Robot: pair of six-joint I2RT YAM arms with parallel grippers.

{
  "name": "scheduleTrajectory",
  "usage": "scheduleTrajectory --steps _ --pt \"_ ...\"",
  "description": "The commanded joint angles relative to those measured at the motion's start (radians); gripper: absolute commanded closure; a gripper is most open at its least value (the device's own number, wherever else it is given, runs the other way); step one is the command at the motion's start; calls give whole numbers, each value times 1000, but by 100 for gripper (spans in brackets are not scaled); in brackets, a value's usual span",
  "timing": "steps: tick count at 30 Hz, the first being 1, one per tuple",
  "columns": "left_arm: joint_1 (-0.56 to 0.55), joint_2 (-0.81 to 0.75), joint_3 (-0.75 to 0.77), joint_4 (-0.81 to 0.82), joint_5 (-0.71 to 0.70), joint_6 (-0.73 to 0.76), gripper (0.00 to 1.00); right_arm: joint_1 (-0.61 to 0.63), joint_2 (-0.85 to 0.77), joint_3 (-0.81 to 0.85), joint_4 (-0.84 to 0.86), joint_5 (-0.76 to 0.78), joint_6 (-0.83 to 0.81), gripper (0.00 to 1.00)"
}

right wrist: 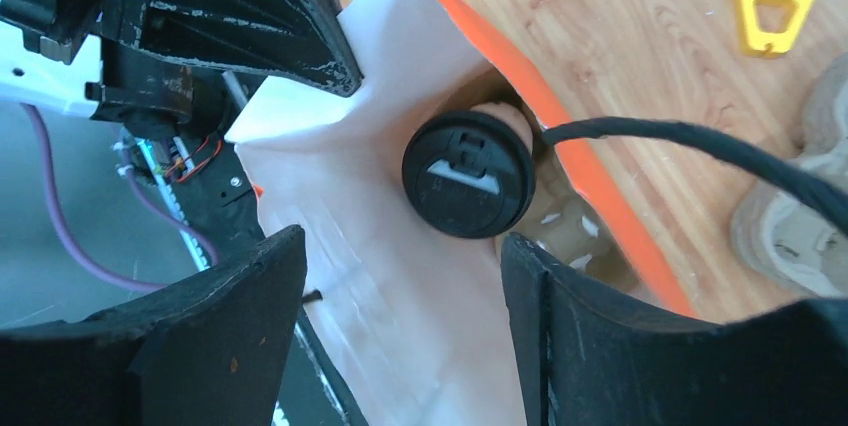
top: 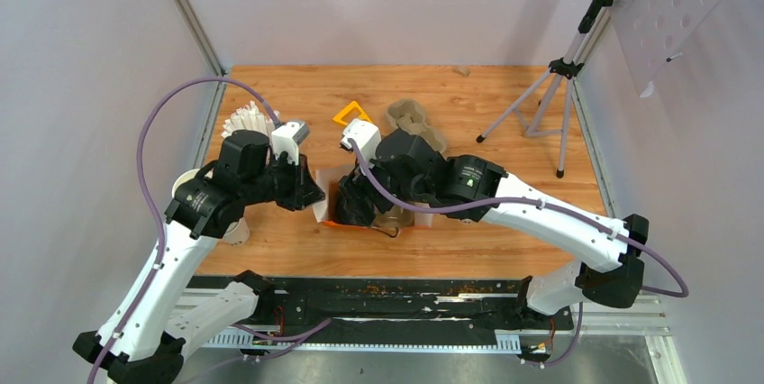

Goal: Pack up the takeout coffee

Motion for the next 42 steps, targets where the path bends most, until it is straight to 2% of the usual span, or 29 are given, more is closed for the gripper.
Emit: scheduleTrajectory --steps 1,7,19,23,28,31,38,42 --pt "-1 6 52 -12 3 -25 97 -35 20 70 -70 -145 43 30" --pt "-1 5 30 3 -6 -21 97 -108 16 66 -107 -320 113 32" --pt "-1 16 21 7 -46 21 95 -134 -53 136 21 -315 154 26" --pt "-2 23 29 22 -43 10 94 -136 -95 122 7 -174 142 24" --pt "-1 24 19 31 -61 37 93 -141 -196 57 15 141 111 21" --pt "-1 20 22 43 -80 48 92 -151 -217 62 -53 291 117 15" --pt "-1 30 45 31 -88 52 83 -268 -239 -10 -218 424 192 6" --pt "-1 26 48 25 -95 50 80 -391 -277 -152 -232 365 244 4"
